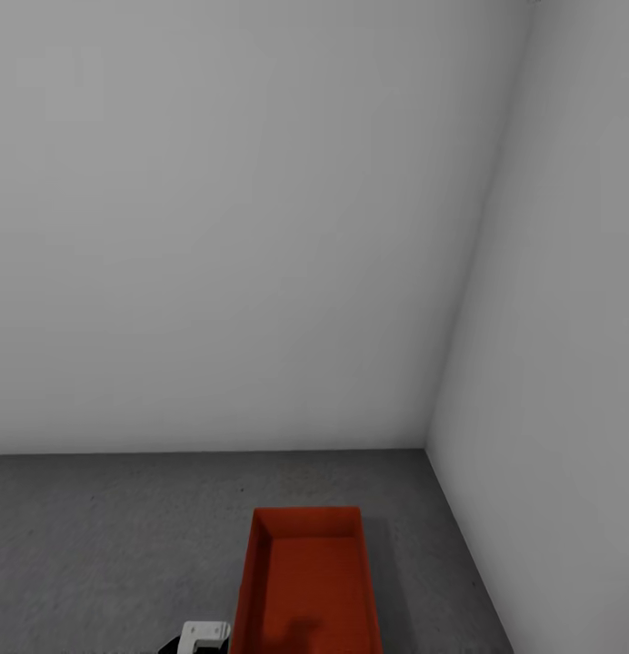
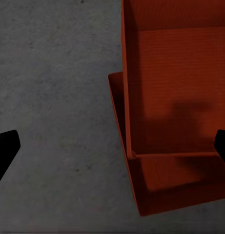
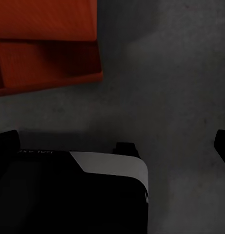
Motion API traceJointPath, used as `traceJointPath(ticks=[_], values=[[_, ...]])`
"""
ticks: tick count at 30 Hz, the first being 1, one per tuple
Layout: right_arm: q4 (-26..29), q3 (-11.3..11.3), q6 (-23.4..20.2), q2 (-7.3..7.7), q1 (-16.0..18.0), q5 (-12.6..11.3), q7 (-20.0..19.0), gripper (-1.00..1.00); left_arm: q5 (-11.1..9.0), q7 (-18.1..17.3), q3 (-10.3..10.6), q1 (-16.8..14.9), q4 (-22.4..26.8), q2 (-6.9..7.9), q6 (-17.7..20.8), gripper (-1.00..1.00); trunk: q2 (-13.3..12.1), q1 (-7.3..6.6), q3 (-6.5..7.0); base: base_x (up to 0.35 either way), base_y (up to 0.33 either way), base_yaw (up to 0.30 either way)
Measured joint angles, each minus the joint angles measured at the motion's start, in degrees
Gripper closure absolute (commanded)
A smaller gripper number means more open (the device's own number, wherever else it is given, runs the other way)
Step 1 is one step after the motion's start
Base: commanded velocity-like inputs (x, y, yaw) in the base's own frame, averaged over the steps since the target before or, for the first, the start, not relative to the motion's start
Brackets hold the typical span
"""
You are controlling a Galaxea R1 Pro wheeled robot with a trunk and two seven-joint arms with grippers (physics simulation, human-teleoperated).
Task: Move the two storage containers from the living room to the garage. In the garage, place one container on the floor and stack the other container on top of it (either order is fine).
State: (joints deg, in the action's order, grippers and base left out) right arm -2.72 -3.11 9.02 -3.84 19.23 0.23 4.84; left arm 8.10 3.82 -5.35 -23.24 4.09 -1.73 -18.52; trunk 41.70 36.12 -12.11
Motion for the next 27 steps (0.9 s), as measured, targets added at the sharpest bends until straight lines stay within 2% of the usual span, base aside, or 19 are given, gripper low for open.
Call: traceJointPath(ticks=[27], values=[[0.0,0.0,0.0,0.00,0.0,0.0,0.0,-1.00,0.0,0.7,0.0,0.1,0.1,-0.04,0.0,-1.00,0.0,-0.03,0.00,-0.017,0.000,0.000]])
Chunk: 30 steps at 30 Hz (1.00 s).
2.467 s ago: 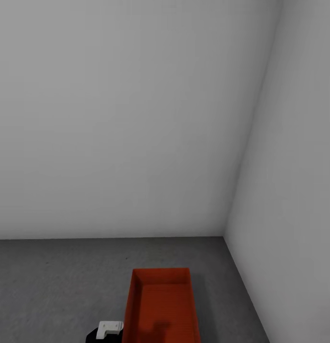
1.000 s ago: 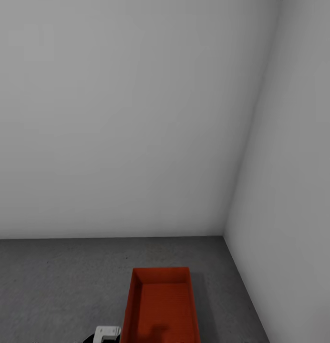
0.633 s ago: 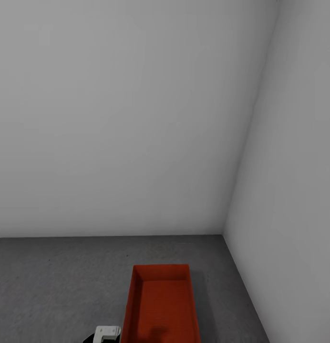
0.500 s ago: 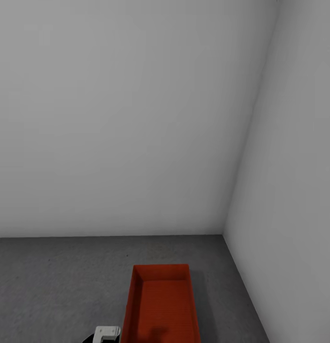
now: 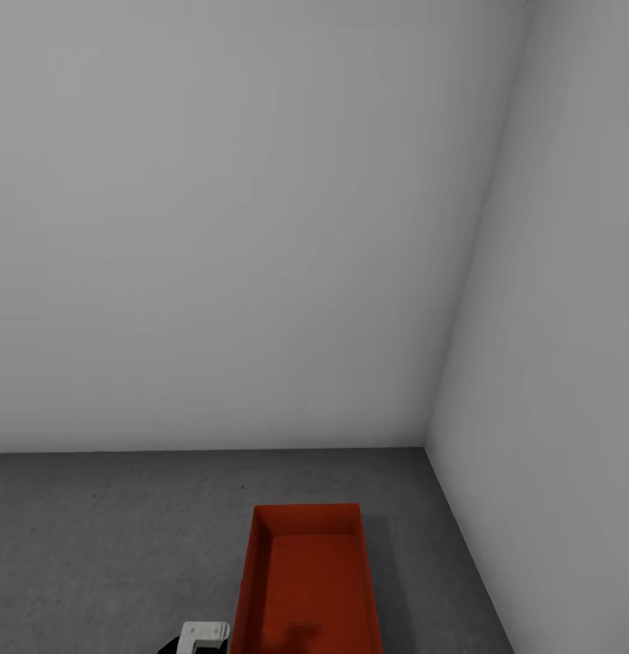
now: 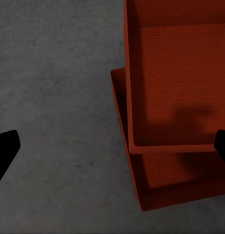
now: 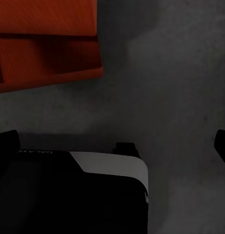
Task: Move the two storage containers from the living room to the garage. In the garage, place one container on the floor and stack the other container on top of it (either order is fine).
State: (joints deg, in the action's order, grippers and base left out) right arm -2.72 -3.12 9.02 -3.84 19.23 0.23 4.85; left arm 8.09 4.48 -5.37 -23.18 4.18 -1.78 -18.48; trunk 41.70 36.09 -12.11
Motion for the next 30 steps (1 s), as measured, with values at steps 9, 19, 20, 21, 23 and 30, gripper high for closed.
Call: traceJointPath(ticks=[9,19,20,21,23,30], values=[[0.0,0.0,0.0,0.00,0.0,0.0,0.0,-1.00,0.0,0.1,0.0,0.0,0.1,-0.04,0.0,-1.00,0.0,0.00,0.00,0.000,0.000,0.000],[0.0,0.0,0.0,0.00,0.0,0.0,0.0,-1.00,0.0,0.1,0.0,1.1,0.0,0.10,0.0,-1.00,0.0,0.00,-0.01,0.000,0.000,0.000],[0.0,0.0,0.0,0.00,0.0,0.0,0.0,-1.00,0.8,0.1,0.6,2.2,-0.2,0.38,0.2,-1.00,0.0,0.00,-0.01,0.000,0.000,0.000],[0.0,0.0,0.0,0.00,0.0,0.0,0.0,-1.00,1.5,0.1,1.1,3.0,-0.4,0.61,0.3,-1.00,0.0,0.00,-0.01,0.000,0.000,0.000],[0.0,0.0,-0.1,0.00,0.0,0.0,0.0,-1.00,2.9,0.1,2.1,4.6,-0.7,1.14,0.6,-1.00,0.0,0.00,-0.01,0.000,0.000,0.000],[0.0,0.0,-0.1,0.00,0.0,0.0,0.0,-1.00,4.2,0.1,2.9,6.2,-1.9,3.81,1.5,-1.00,0.0,0.00,0.00,0.000,0.000,0.000]])
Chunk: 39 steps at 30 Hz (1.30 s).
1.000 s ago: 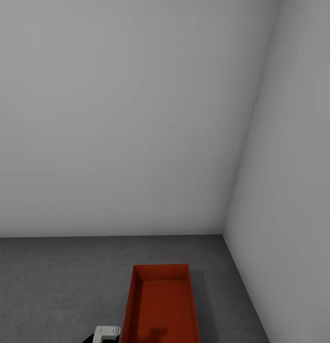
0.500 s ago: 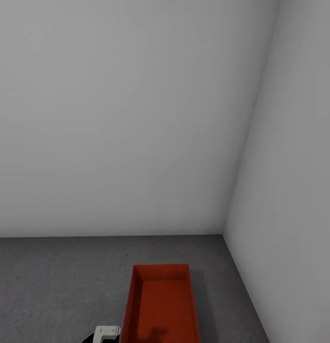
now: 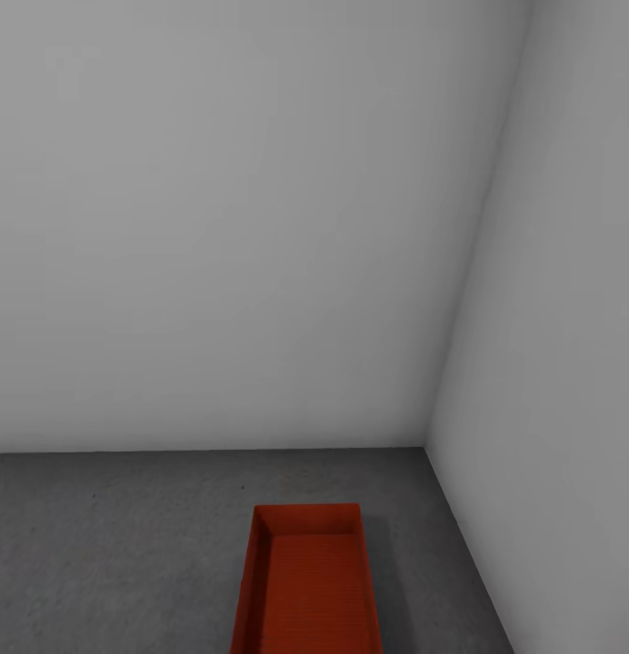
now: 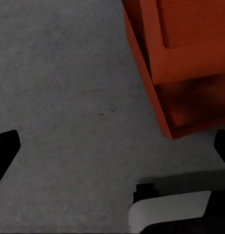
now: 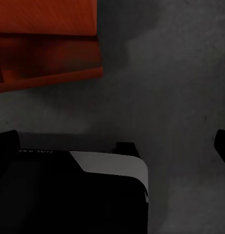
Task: Move the two storage containers from the living room to the garage. In the garage, place one container on the floor and stack the other container on top of it (either order is fine).
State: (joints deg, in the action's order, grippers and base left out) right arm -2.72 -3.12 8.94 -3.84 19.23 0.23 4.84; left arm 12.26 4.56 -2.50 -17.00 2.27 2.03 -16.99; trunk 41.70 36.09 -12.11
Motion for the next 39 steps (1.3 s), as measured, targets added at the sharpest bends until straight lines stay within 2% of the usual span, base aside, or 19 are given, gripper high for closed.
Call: traceJointPath(ticks=[2,6,10,18,23,29,39], values=[[0.0,0.0,0.0,0.00,0.0,0.0,0.0,-1.00,0.1,0.0,0.1,0.1,-0.1,0.61,1.1,-1.00,0.0,0.00,0.00,0.000,0.000,0.000],[0.0,0.1,0.0,0.02,0.0,0.0,0.0,-1.00,0.2,0.0,0.2,0.6,-0.2,1.50,6.3,-1.00,0.0,0.00,0.00,0.000,0.000,0.000],[0.0,0.1,0.0,0.07,0.0,0.0,0.1,-1.00,0.3,0.1,0.2,3.5,-0.3,2.04,10.8,-1.00,0.0,0.00,-0.01,0.000,0.000,0.000],[0.0,0.1,0.1,0.09,-1.0,0.0,0.7,-1.00,0.3,0.1,0.3,7.4,-0.3,2.50,12.2,-1.00,0.0,0.00,0.00,0.000,0.000,0.000],[0.0,0.1,0.1,0.17,-1.6,0.0,1.7,-1.00,0.3,0.1,0.2,8.1,-0.3,2.53,12.3,-1.00,0.0,0.00,0.00,0.000,0.000,0.000],[0.0,0.0,0.1,1.10,-3.4,0.0,3.3,-1.00,0.2,0.1,0.2,9.3,-0.3,2.54,12.4,-1.00,0.0,0.00,0.00,0.000,0.000,0.000],[0.0,0.0,0.1,2.75,-5.3,0.1,3.5,-1.00,0.2,0.2,0.2,9.5,-0.2,2.54,12.4,-1.00,0.0,0.00,0.00,0.000,0.000,0.000]])
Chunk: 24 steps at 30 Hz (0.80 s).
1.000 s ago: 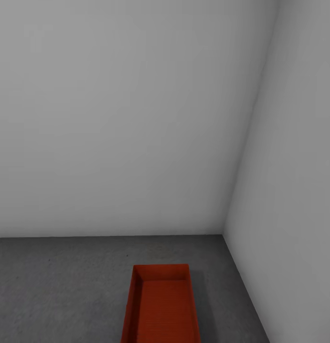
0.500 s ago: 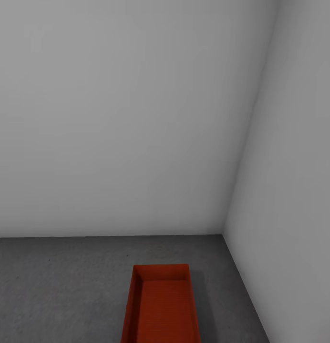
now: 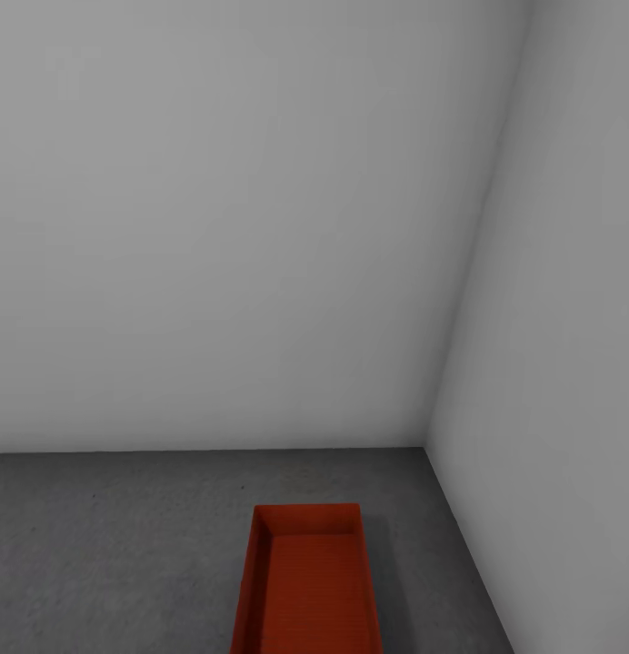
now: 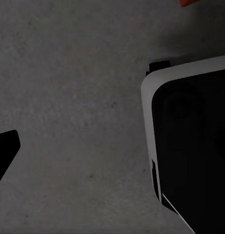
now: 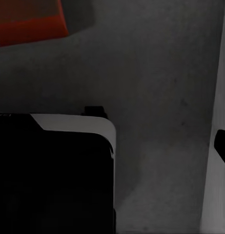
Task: Move the two storage containers from the living room to the garage. In the garage, place one container on the floor and stack the other container on top of it (either order is fine).
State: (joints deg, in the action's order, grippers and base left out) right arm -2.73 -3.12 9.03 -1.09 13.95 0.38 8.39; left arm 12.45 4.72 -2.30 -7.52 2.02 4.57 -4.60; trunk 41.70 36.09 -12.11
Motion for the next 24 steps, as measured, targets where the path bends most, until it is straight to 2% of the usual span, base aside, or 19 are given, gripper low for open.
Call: traceJointPath(ticks=[7,24], values=[[0.0,0.0,0.0,0.52,-0.2,0.0,0.0,-1.00,0.0,0.0,0.0,0.0,0.0,0.00,0.0,-1.00,0.0,0.00,0.00,0.000,0.000,0.000],[0.0,0.0,0.0,0.50,-0.3,0.0,0.0,-1.00,0.0,0.0,0.0,0.0,0.0,0.00,0.0,-1.00,0.0,0.00,0.00,0.000,0.000,0.000]])
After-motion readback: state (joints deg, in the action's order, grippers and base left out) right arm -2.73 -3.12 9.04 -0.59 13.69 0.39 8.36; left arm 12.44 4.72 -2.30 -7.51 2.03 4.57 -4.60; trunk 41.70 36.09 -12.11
